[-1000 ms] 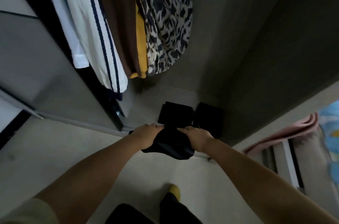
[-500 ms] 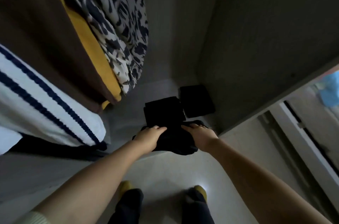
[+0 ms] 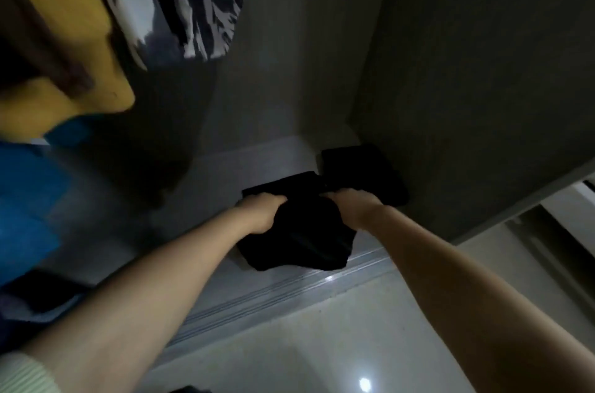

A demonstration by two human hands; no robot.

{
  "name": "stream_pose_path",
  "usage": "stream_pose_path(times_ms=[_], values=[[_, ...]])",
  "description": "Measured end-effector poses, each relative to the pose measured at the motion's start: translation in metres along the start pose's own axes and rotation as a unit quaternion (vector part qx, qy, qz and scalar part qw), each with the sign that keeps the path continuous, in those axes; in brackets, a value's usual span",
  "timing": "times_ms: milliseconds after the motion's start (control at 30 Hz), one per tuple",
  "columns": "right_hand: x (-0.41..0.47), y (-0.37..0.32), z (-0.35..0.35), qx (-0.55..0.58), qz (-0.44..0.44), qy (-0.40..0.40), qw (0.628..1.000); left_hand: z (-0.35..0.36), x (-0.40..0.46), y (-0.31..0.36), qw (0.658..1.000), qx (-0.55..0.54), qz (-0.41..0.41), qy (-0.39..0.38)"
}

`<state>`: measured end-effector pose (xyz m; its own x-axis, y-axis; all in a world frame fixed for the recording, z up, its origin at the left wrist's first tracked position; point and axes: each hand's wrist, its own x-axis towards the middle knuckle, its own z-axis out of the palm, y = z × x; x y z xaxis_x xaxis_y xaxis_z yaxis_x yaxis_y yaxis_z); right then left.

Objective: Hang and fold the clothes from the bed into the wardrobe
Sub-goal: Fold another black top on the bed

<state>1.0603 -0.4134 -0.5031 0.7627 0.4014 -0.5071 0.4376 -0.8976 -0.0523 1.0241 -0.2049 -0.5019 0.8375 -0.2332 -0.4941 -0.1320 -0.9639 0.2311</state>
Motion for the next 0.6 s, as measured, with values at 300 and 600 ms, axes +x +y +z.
stream_pose_path(times_ms=[300,600], values=[[0.122,0.023,0.004,0.007,-0.031,0.212,0.977,0.005,0.09,-0.052,0.973,0.035,-0.058,0.219],[0.172,0.016,0.163,-0.077,0.012,0.051,0.996,0.196,0.138,-0.075,0.995,0.038,-0.051,0.078]])
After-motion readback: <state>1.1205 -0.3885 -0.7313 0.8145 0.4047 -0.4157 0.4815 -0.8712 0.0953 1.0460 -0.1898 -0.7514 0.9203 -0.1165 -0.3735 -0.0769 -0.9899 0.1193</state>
